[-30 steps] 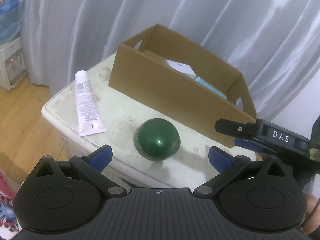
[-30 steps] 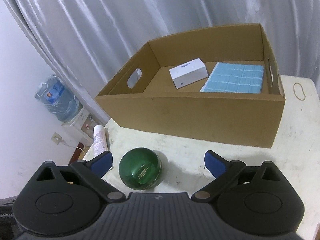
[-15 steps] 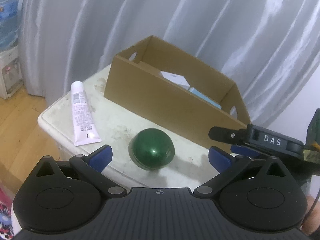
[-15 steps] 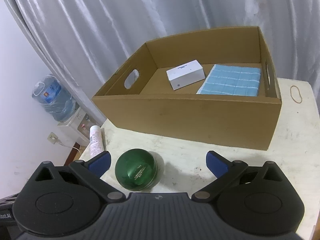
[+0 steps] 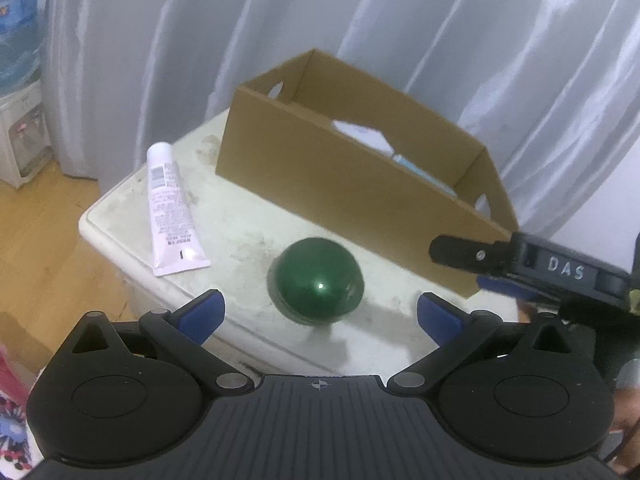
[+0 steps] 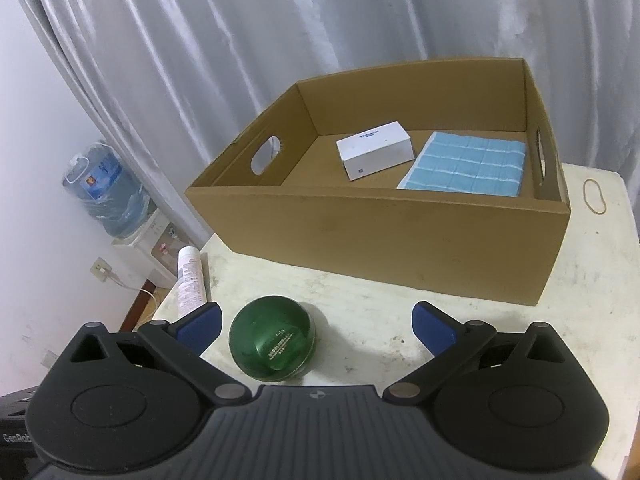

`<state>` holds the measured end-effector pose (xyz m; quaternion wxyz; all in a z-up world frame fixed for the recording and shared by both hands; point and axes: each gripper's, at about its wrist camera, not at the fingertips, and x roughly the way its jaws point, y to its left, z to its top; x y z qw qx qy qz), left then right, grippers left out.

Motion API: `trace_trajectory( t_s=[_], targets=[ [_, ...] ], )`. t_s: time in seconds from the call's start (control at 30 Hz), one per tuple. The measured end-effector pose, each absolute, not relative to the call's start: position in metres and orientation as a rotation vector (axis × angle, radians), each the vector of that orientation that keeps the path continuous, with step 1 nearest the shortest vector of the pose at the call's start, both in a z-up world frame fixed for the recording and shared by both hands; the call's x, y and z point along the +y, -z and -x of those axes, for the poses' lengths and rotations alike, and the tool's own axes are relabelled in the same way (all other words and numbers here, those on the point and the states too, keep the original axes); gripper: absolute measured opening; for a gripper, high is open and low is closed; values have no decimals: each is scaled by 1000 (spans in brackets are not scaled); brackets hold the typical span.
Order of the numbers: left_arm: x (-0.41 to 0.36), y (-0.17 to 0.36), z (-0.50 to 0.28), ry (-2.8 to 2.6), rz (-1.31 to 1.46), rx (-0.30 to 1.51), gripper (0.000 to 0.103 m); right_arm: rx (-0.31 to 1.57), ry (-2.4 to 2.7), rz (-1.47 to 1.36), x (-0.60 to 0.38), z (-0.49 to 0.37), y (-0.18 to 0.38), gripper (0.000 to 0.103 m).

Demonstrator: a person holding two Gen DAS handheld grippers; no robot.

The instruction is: Organize objects

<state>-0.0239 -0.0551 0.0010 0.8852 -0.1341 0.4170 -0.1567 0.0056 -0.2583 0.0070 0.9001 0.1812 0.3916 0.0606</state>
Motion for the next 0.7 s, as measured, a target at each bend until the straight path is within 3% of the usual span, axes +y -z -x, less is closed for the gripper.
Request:
trace_trajectory(
  t_s=[0.47,0.7],
  targets=[
    [-53,2,31,477,376,827,103,817,-132,-365,-252,-7,-4,103],
    [-60,-2,38,439,261,757,103,828,-142,-382,-252,-8,-3,103]
  ],
)
